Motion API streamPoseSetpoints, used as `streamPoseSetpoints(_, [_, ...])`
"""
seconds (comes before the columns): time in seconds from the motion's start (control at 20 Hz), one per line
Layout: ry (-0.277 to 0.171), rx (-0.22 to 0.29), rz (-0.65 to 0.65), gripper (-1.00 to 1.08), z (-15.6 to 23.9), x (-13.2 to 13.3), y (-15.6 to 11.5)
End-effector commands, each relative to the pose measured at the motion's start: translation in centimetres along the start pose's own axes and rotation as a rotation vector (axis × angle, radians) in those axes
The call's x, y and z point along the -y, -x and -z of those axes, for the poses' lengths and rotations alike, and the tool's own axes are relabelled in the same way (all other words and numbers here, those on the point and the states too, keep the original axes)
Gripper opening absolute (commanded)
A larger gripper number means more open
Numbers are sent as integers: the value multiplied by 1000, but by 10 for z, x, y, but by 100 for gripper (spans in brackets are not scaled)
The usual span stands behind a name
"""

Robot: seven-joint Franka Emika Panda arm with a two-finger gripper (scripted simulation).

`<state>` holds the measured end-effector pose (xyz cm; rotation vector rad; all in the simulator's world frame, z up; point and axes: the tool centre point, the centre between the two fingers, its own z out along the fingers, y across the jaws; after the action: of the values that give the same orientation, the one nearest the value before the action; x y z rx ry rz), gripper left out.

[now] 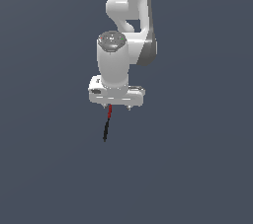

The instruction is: Pick up the object and move it to a goal position.

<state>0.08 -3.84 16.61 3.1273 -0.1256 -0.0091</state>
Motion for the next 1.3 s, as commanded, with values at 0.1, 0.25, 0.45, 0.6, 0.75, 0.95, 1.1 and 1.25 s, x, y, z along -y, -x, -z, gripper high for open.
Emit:
streamPoseSetpoints(0.1, [1, -1, 3, 100, 1, 0, 0])
streamPoseSetpoints(0.25, [6, -4, 19, 100, 8, -2, -1])
streamPoseSetpoints(0.45, [11, -8, 39, 100, 17, -4, -2])
streamPoseSetpoints(0.6, [11, -8, 37, 100, 16, -4, -2])
streamPoseSetpoints(0.75, [10, -8, 37, 100, 13, -6, -2])
streamPoseSetpoints(0.95, [7, -7, 34, 100, -1, -11, -3])
streamPoseSetpoints(1.1, [3, -7, 31, 100, -18, -19, -3])
streamPoseSetpoints(1.25, [-2, -6, 25, 100, -42, -29, -2])
